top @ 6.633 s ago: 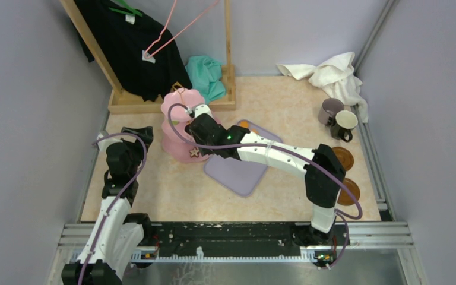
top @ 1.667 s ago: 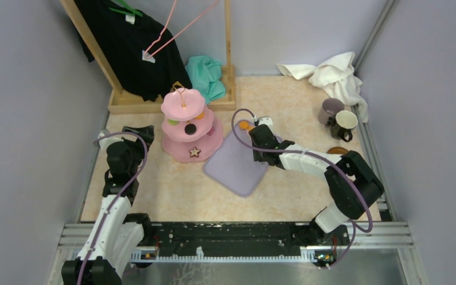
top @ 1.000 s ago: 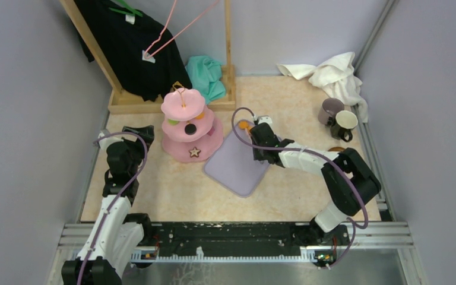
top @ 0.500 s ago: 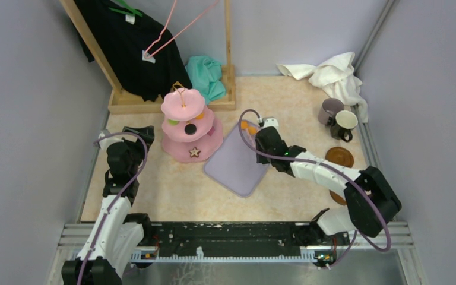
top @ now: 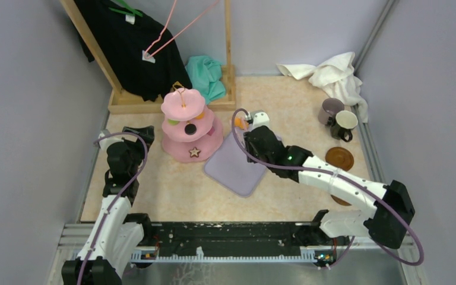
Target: Serve the afternoon tea
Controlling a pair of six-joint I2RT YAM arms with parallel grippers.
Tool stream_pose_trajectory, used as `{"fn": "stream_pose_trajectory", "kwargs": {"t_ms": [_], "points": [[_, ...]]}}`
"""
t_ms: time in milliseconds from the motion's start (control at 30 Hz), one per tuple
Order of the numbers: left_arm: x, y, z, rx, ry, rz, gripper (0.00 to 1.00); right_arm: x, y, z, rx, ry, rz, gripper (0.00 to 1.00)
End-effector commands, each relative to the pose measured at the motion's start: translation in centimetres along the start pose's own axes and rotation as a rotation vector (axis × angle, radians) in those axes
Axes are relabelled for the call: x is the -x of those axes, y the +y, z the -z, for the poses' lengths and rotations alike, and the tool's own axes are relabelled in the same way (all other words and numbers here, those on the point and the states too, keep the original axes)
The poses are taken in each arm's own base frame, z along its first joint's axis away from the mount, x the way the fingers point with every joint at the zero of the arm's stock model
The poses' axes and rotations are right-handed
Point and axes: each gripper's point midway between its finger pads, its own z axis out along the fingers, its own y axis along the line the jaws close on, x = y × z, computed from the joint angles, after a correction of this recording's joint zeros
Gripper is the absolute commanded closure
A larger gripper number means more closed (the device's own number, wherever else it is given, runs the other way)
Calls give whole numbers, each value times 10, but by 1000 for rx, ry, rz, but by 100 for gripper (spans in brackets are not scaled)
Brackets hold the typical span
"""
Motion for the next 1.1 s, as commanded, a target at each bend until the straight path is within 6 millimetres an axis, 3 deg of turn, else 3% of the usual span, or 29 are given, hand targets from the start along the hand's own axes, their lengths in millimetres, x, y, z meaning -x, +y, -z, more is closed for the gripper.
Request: {"fn": "stream_pose_trajectory", "kwargs": {"t_ms": [0, 267, 567, 1000, 1067], "points": [[7, -5, -1, -18, -23, -7, 2, 70, 21, 30, 40, -158, 6, 88], [9, -5, -2, -8, -27, -19, 3, 124, 51, 36, 88, -201, 65, 88], [8, -7, -2, -22, -23, -19, 3, 154, 83, 17, 128, -175, 120, 88], [9, -7, -1, -24, -29, -17, 3, 155, 146, 26, 229, -145, 213, 88], [9, -8, -1, -26, -31, -16, 3, 145, 157, 16, 229, -114, 238, 88]]}}
